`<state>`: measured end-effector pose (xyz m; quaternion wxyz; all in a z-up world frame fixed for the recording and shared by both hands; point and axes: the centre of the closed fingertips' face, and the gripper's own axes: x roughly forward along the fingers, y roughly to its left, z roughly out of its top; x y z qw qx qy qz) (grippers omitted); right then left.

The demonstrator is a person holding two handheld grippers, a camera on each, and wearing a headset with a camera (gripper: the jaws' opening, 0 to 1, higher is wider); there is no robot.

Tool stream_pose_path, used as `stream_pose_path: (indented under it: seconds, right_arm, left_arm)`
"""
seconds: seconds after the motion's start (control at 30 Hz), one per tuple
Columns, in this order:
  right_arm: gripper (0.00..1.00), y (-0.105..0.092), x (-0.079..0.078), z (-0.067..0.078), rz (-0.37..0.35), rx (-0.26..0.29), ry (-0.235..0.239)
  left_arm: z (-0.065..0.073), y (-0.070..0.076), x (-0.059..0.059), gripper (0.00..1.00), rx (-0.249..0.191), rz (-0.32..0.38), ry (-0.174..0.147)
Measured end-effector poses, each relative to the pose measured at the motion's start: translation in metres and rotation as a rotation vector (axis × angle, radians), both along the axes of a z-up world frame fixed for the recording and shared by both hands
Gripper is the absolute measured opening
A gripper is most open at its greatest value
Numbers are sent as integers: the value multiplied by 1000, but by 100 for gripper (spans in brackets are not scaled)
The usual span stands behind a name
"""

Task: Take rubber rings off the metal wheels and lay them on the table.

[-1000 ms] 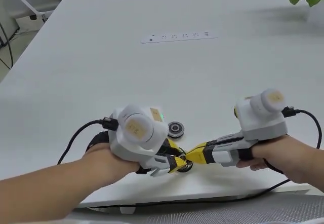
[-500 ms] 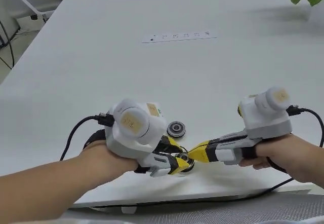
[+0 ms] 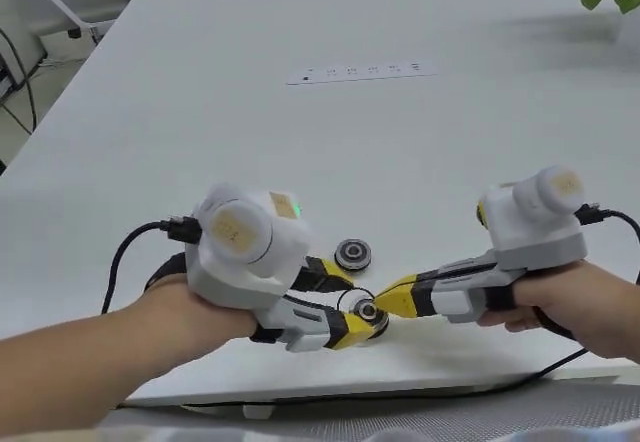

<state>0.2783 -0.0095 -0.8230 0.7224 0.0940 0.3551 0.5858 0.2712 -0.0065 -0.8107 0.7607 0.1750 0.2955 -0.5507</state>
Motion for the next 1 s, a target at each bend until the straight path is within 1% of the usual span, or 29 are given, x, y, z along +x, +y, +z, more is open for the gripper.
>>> stream_pose_path:
  seconds: [0.47,0.6,0.67,0.8,0.9,1.0]
  right_arm:
    - [0,8,0,18,15,29,-6]
    - [0,13,3,24,19,38,-10]
    - [0,14,4,25,23,39,-12]
    - [0,20,7,27,29,42,-16]
    - [0,25,10,29,35,40,-22]
    - [0,29,14,30,36,37,-28]
  left_arm:
    - [18,21,0,45,-25,43,-12]
    - [22,30,0,48,-33,63,-11]
    - [23,33,0,49,-35,72,-12]
    - [24,43,1,51,-25,85,-19]
    - [28,50,1,53,-34,105,-17]
    - [30,56,2,55,-33,118,-23]
